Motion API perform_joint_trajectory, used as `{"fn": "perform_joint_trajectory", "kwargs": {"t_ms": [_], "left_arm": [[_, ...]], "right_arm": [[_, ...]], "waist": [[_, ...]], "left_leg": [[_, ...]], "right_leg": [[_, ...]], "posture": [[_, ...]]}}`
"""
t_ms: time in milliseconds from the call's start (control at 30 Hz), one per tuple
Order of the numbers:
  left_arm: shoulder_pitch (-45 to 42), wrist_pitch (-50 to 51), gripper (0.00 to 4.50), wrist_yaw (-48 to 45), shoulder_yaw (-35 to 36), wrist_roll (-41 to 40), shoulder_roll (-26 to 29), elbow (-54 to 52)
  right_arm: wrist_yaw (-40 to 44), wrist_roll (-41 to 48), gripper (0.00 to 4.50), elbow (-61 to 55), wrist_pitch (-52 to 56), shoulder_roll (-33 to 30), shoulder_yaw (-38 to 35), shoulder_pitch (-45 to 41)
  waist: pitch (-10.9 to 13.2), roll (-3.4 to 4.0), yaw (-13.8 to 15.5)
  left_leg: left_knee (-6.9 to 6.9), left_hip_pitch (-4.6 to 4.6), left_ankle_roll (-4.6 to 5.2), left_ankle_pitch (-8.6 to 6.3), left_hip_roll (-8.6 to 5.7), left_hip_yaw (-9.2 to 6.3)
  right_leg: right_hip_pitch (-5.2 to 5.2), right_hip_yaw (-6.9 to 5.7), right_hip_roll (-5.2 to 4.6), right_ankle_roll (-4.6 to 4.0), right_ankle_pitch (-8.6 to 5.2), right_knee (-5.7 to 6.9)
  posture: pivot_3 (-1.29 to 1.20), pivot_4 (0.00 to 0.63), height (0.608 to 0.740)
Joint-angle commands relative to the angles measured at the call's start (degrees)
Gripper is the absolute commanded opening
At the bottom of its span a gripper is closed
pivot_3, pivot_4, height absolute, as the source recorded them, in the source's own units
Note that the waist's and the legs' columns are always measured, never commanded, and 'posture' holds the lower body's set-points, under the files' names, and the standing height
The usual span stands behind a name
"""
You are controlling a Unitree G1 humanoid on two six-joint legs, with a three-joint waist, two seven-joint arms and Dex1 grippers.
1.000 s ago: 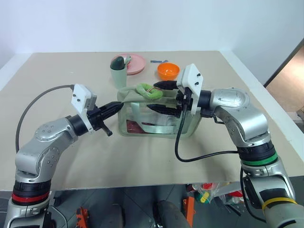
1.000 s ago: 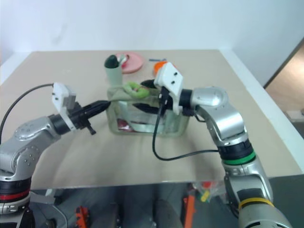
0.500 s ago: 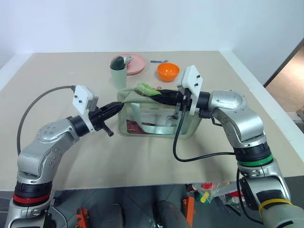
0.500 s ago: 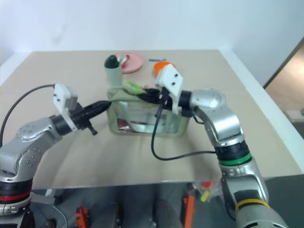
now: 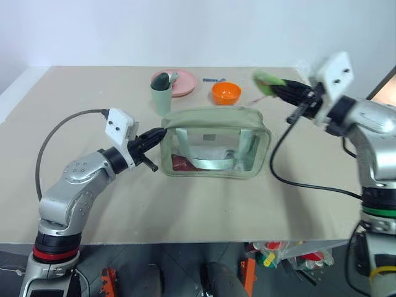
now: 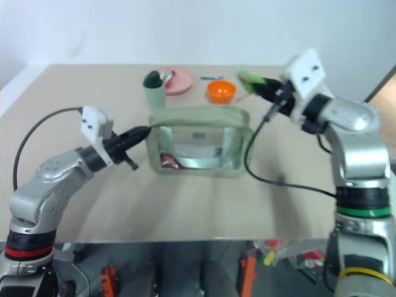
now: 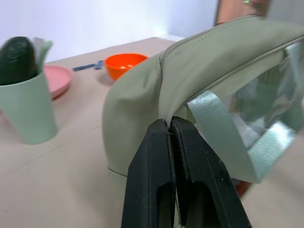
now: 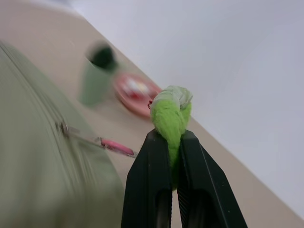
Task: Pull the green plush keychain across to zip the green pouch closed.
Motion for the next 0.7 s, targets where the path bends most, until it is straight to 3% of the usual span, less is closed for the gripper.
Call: {"fn": "perform_joint_trajectory", "kwargs": {"t_ms": [33,133,333,567,700], "left_arm": [[-0.45,-0.84,0.00,3.32,0.90,2.16,-0.75,-2.09],[-0.53,-1.45,0.00,4.46,0.28,3.06,-2.11,-2.68],[-0.52,-1.45,0.00,5.76,-1.54,4.13,-4.28,-3.99],[-0.38,-1.18,0.00,6.03,-1.28,4.68,-4.92,-3.68],[0.16,-0.93,0.00,4.67,-1.78,4.99,-4.05,-3.61]], "right_arm": [[-3.46,-2.34,0.02,-0.98,-0.51,-3.40,-5.09,1.80],[-6.91,-4.12,0.02,-4.06,3.17,-3.09,-4.40,5.93],[-13.16,-10.06,0.02,-10.75,10.48,3.11,5.90,15.43],[-16.05,-15.23,0.02,-3.52,5.95,8.13,12.48,17.48],[-17.27,-15.32,0.02,-0.95,3.40,10.33,11.25,17.03]], "waist": [[0.01,0.02,-0.33],[0.01,0.02,-0.88],[0.00,0.02,-0.90],[0.00,0.01,-0.99],[0.00,0.01,-1.18]], "left_leg": [[-0.01,0.01,0.01,-0.01,0.01,0.03],[-0.02,0.01,0.01,0.00,0.03,0.11],[0.02,0.02,-0.06,0.05,0.05,0.07],[0.13,-0.04,-0.25,0.17,-0.03,0.19],[0.14,-0.02,-0.25,0.17,-0.03,0.17]], "right_leg": [[-0.03,0.04,0.01,0.00,0.00,0.01],[-0.21,0.18,0.08,-0.02,0.04,0.16],[-0.25,0.19,0.13,-0.01,0.10,0.28],[-0.26,0.38,0.11,0.12,0.20,0.27],[-0.25,0.38,0.13,0.10,0.23,0.27]], "posture": [[0.00,0.150,0.740],[0.00,0.150,0.740],[0.00,0.150,0.740],[0.00,0.150,0.740],[0.00,0.150,0.740]]}}
